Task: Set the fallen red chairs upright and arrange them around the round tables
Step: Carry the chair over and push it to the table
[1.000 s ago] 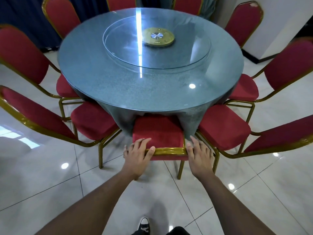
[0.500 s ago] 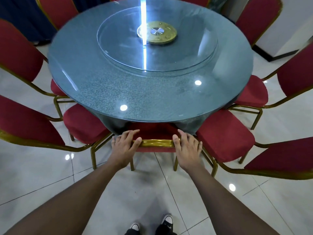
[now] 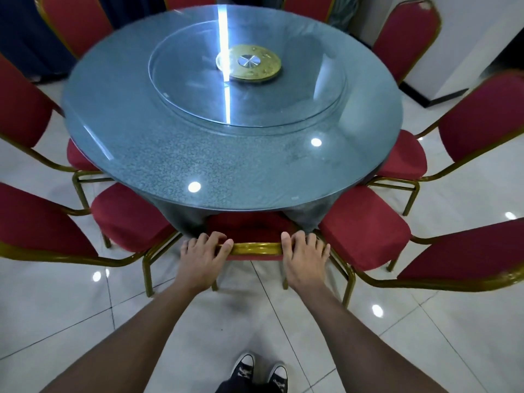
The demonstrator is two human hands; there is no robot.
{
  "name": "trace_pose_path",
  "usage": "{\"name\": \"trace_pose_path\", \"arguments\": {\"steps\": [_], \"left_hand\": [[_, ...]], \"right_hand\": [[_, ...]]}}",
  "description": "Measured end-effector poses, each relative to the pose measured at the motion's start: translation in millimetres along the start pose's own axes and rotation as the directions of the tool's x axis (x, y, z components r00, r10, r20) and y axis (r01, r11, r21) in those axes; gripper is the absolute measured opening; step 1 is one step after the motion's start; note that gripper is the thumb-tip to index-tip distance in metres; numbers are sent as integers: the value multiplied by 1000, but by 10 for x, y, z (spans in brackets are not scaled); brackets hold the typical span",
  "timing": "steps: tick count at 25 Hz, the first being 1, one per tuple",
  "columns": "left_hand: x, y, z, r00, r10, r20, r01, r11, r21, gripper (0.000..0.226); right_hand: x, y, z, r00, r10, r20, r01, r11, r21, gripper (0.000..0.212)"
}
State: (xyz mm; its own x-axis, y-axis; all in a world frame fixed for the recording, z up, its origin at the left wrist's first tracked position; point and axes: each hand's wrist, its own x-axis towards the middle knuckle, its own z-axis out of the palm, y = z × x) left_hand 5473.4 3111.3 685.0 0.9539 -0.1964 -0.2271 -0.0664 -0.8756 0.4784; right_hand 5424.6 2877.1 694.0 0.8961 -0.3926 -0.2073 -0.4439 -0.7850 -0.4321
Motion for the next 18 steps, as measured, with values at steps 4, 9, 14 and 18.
{"name": "trace_pose_path", "arguments": {"steps": [4, 9, 14, 18], "left_hand": [[-131, 21, -117, 999, 40, 12, -41, 998, 50, 68], [-299, 173, -114, 998, 31, 51, -37, 992, 117, 54], [-288, 253, -48, 998, 15, 60, -23, 992, 120, 50], [-239, 777, 104, 967, 244, 70, -247, 968, 36, 20]], "right_hand": [[-273, -64, 173, 989, 63, -137, -63, 998, 11, 38], [-301, 80, 100, 998, 33, -60, -37, 997, -64, 47], [-326, 188, -82, 999, -29, 16, 29, 999, 29, 39], [-334, 497, -407, 991, -78, -113, 89, 991, 101, 28]]}}
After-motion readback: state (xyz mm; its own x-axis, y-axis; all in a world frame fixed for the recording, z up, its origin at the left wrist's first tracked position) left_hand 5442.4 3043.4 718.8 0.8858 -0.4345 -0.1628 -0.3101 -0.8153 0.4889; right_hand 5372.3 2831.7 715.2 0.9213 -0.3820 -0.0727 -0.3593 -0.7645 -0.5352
